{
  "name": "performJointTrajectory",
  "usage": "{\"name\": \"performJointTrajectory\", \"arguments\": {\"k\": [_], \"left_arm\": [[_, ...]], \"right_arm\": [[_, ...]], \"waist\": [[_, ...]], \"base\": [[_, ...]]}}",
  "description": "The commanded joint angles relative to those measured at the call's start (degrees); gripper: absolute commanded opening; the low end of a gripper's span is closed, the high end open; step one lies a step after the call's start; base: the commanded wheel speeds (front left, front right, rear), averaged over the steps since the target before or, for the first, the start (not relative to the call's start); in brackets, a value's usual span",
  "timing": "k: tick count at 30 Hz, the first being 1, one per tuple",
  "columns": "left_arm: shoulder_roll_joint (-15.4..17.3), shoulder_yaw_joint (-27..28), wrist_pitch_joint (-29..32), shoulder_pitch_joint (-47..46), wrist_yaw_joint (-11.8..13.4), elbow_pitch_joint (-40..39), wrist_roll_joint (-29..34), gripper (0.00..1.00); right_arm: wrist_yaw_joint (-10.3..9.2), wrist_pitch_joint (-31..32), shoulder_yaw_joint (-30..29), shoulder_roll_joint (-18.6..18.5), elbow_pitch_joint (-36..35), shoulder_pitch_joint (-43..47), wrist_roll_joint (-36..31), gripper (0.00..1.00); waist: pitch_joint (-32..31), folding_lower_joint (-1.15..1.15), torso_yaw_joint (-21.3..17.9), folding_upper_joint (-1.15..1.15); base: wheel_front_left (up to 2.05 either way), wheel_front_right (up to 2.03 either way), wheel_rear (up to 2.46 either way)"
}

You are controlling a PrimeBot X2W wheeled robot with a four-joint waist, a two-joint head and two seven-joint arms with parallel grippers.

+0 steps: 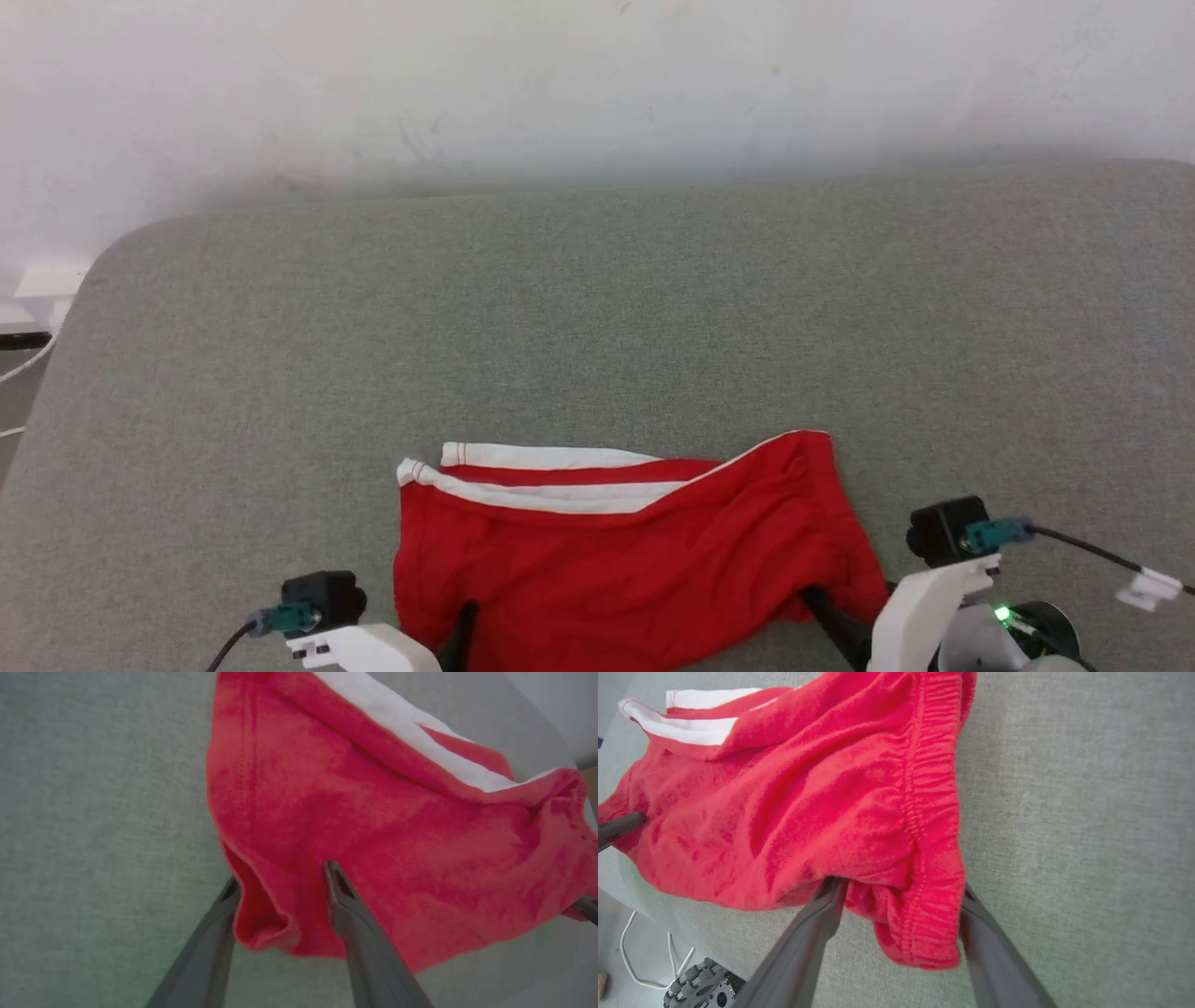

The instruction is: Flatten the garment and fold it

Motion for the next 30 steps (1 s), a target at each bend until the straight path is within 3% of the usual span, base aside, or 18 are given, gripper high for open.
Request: {"name": "performJointTrajectory", "arguments": {"k": [1,7,13,18,23,30], "left_arm": [[0.0,0.6,-2.3,-0.4,0.0,0.1,1.0,1.00],[0.2,3.2,-14.3,-1.8,-1.1,-1.7,4.9,1.00],[0.6,5.3,-25.9,-3.3,-3.4,-3.2,8.9,1.00],[-0.4,8.4,-28.2,-4.8,-1.8,-4.9,15.1,1.00],[-3.0,13.7,-28.3,-4.4,-2.2,-10.8,21.6,1.00],[-1.6,14.6,-28.3,-3.4,-2.3,-12.4,30.3,1.00]], "right_arm": [[-0.04,-2.3,-1.1,0.6,-1.2,1.8,-1.2,1.00],[-0.04,-9.6,-6.2,3.8,-9.6,7.0,-2.9,1.00],[-0.04,-6.8,-12.1,5.5,-14.0,6.3,-3.9,1.00],[-0.04,1.5,-14.6,5.4,-10.7,3.0,-2.7,1.00],[-0.04,8.1,-16.4,4.6,-6.2,-0.9,-0.8,1.00],[-0.04,11.9,-16.3,4.5,-0.6,-5.5,-0.4,1.00]], "waist": [[-0.1,0.01,0.0,0.00],[-0.9,0.01,-0.4,0.00],[-1.2,0.01,-0.4,0.00],[-0.8,0.01,2.0,0.00],[0.2,0.01,5.0,0.00],[1.6,0.01,6.7,0.00]], "base": [[0.00,0.00,0.00],[0.00,0.00,0.00],[0.00,0.00,0.00],[0.00,0.00,0.00],[0.00,0.00,0.00],[0.00,0.00,0.00]]}}
